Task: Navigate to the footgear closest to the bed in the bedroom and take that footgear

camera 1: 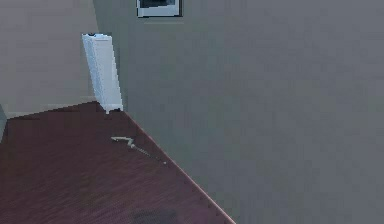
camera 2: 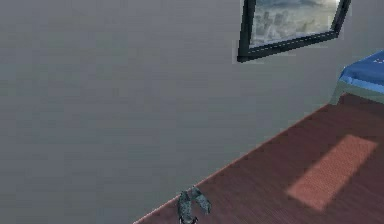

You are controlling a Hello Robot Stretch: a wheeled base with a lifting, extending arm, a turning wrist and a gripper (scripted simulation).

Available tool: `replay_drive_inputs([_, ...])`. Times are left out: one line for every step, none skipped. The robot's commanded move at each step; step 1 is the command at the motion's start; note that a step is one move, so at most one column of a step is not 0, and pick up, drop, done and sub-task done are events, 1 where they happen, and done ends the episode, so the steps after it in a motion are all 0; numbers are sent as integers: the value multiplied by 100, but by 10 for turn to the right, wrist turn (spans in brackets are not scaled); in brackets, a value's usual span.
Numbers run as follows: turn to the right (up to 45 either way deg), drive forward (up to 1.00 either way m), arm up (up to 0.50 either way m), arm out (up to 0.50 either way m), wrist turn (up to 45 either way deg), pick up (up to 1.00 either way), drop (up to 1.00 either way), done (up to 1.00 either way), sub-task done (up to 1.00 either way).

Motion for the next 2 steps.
replay_drive_inputs([0, 0, 10, 0, 0, 0, 0, 0, 0])
replay_drive_inputs([0, 0, 0, 0, 0, 0, 0, 100, 0])
